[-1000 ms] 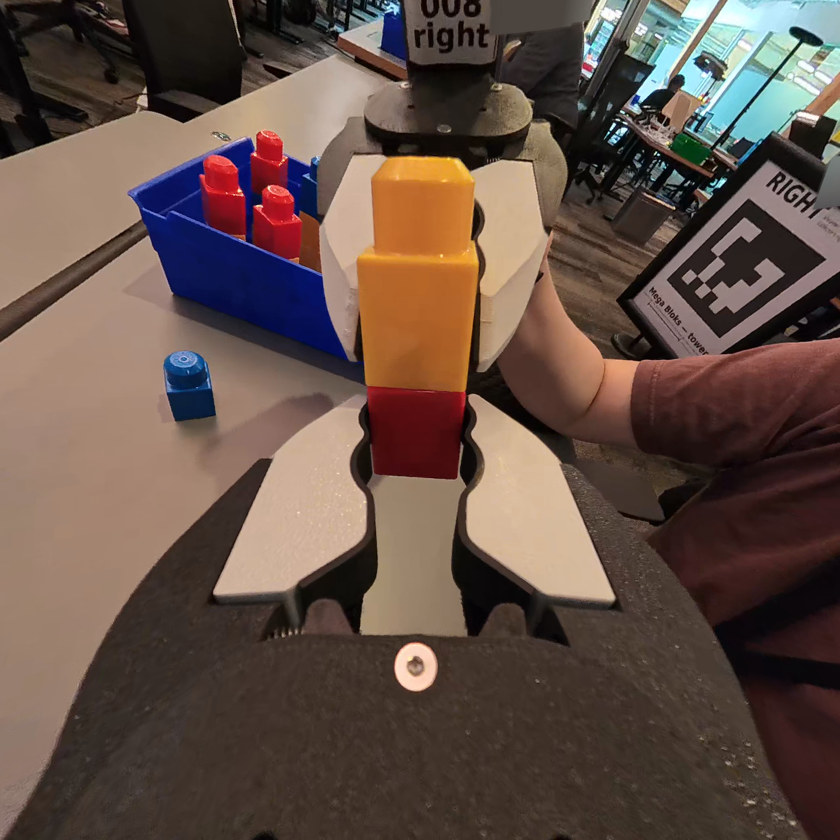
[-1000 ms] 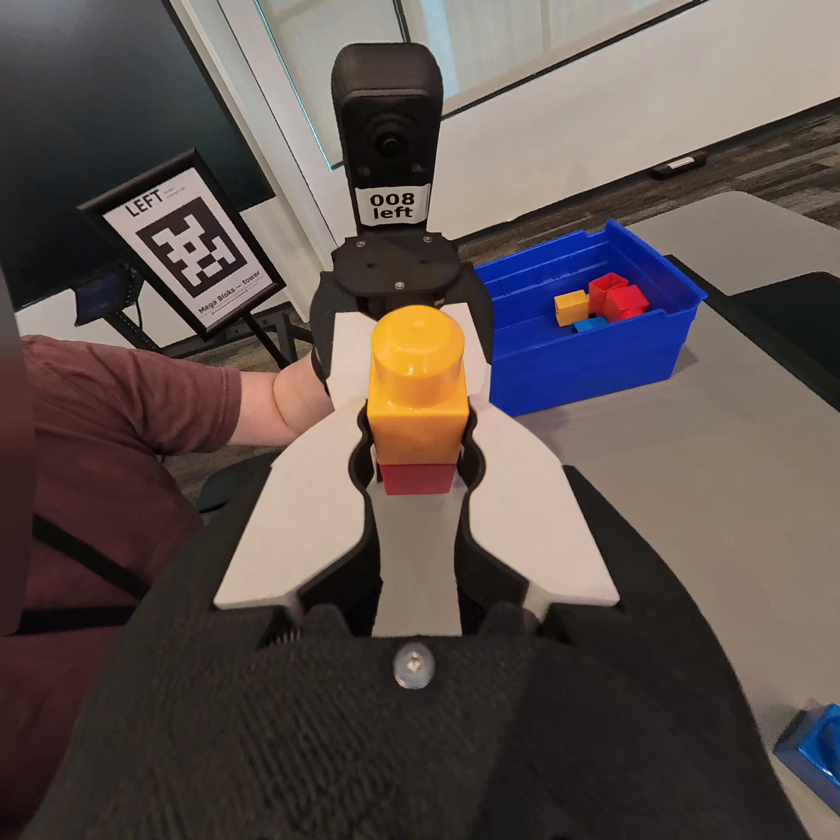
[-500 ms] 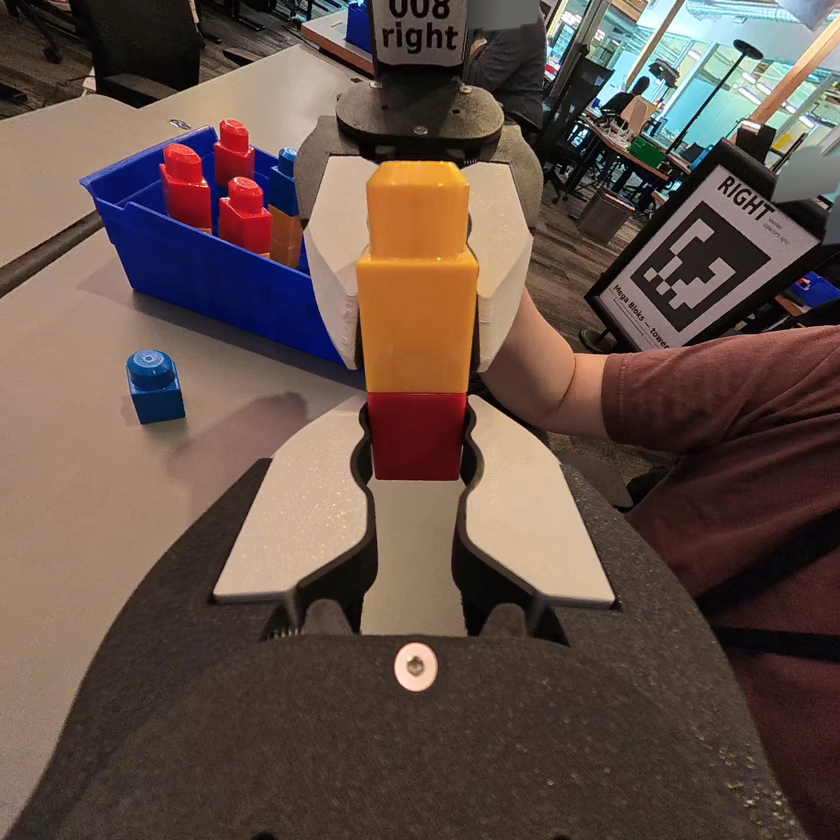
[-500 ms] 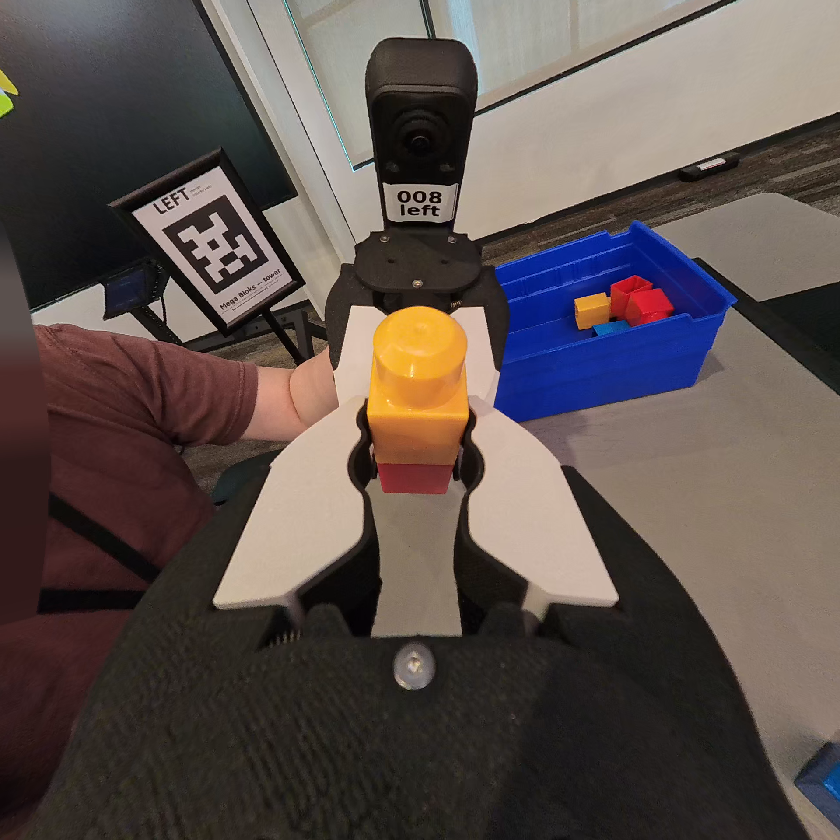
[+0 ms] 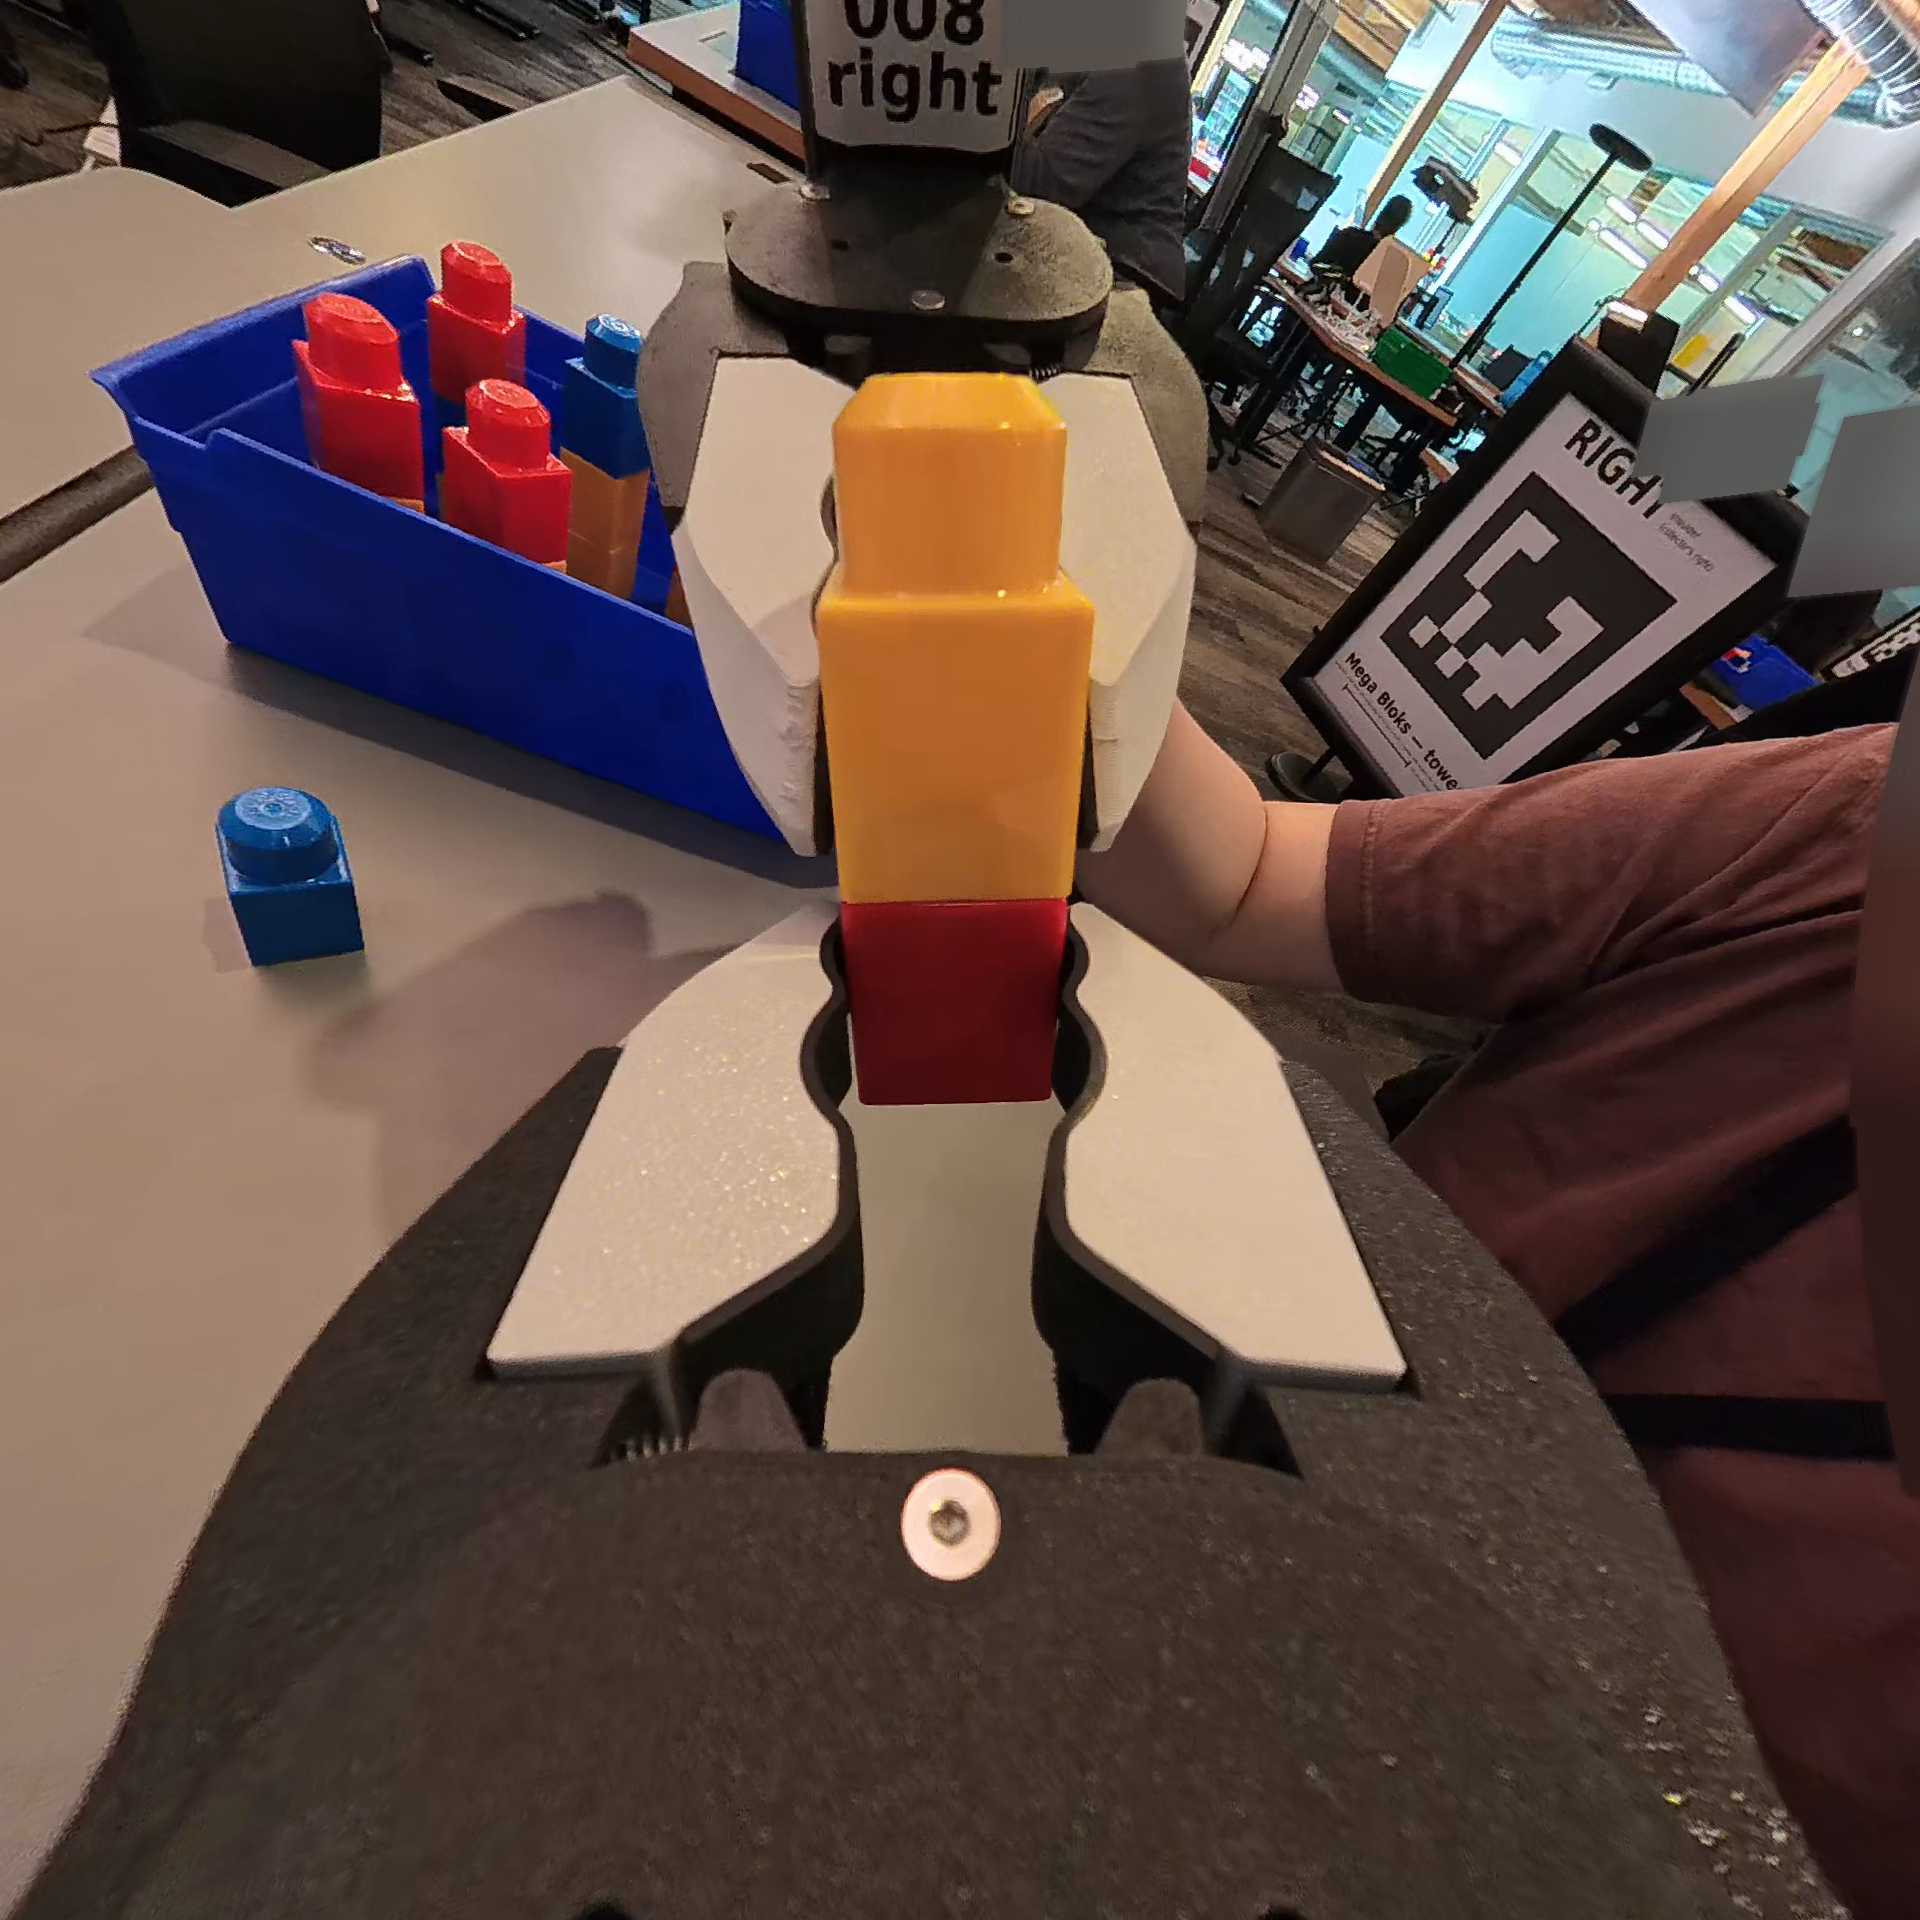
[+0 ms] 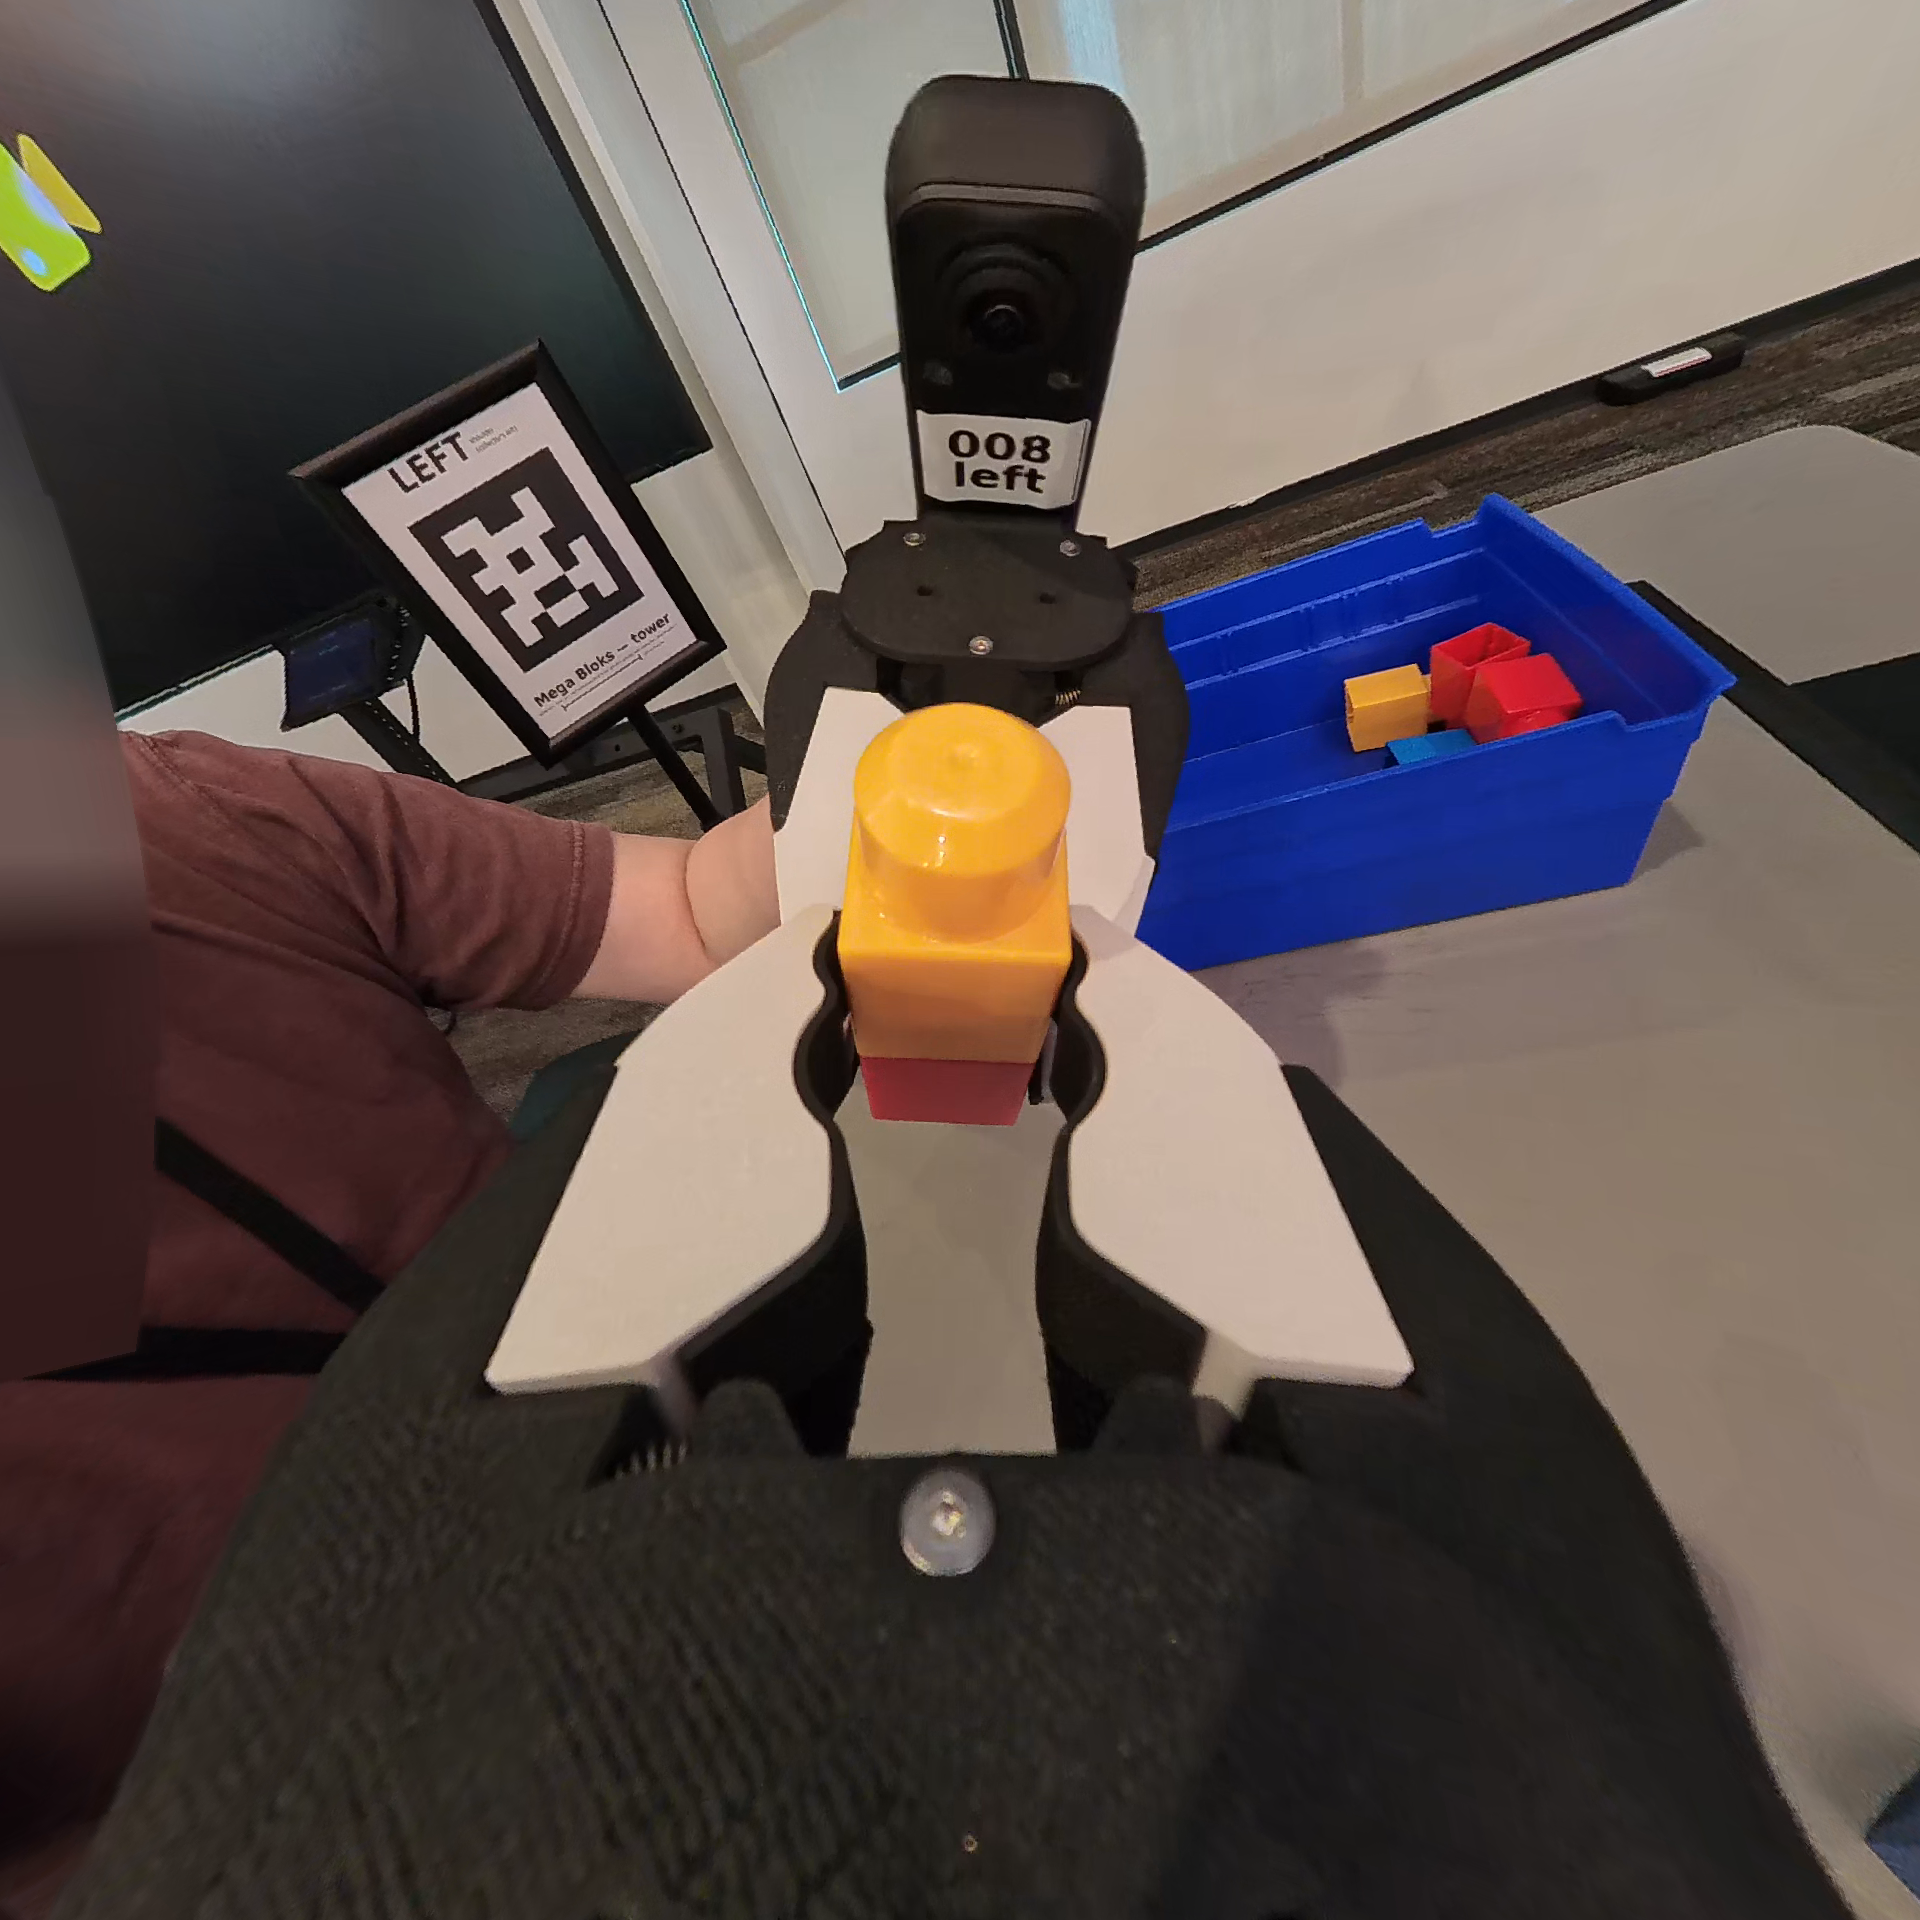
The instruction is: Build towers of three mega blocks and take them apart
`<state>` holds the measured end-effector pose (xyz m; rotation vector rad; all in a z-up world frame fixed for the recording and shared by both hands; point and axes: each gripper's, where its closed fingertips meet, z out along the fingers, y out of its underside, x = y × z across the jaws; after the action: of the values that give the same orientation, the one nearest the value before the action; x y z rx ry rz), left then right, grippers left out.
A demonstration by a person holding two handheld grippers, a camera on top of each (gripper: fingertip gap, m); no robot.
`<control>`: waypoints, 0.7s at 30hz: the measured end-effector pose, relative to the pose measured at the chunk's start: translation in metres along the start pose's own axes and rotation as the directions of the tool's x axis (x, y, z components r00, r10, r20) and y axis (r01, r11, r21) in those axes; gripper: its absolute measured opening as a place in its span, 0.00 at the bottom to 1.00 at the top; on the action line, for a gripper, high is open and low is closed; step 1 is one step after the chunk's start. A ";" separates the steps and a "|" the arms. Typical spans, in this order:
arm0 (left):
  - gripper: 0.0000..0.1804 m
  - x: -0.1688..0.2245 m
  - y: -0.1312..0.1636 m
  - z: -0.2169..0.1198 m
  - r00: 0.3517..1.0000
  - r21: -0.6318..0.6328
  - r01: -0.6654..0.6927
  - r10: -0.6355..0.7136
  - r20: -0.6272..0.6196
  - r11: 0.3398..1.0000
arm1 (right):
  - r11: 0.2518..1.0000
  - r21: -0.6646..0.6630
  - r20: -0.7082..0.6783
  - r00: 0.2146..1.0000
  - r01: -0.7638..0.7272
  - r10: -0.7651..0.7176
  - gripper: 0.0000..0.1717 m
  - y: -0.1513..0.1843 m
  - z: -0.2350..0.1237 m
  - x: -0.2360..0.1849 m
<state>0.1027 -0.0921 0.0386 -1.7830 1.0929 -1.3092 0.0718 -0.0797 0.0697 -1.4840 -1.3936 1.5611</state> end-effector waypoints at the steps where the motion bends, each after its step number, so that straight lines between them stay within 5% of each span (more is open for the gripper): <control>1: 0.19 0.000 0.000 0.000 1.000 -0.002 0.003 -0.003 -0.002 1.000 | 1.000 -0.002 -0.002 1.000 -0.003 0.003 0.22 0.000 0.000 0.000; 5: 0.19 -0.001 0.002 0.002 1.000 -0.010 0.015 -0.015 -0.003 1.000 | 1.000 0.001 -0.003 1.000 -0.027 0.027 0.22 0.000 0.002 0.001; 8: 0.19 0.008 -0.014 -0.001 0.996 0.103 0.044 -0.035 -0.086 0.994 | 0.996 0.082 0.006 1.000 0.026 -0.027 0.23 -0.017 -0.002 -0.005; 10: 0.19 0.011 -0.025 -0.012 0.992 0.158 0.070 -0.053 -0.112 0.985 | 0.970 0.205 -0.080 0.990 0.129 -0.115 0.42 -0.042 -0.014 -0.009; 13: 0.20 -0.001 -0.035 -0.038 1.000 0.212 0.011 -0.014 0.014 0.977 | 0.905 0.382 -0.273 0.958 0.188 -0.084 0.43 -0.069 -0.050 0.004; 17: 0.20 -0.007 -0.048 -0.073 0.988 0.268 -0.066 0.025 0.153 0.961 | 0.959 0.252 -0.754 0.647 0.128 0.112 0.39 -0.018 -0.092 0.112; 21: 0.20 -0.002 -0.055 -0.091 0.984 0.309 -0.086 0.033 0.174 0.947 | 0.996 0.038 -0.884 0.461 -0.081 0.071 0.40 0.069 -0.085 0.178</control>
<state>0.0287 -0.0691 0.1113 -1.5754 0.7892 -1.1981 0.1297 0.0866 -0.0430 -1.9497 -0.6733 0.5412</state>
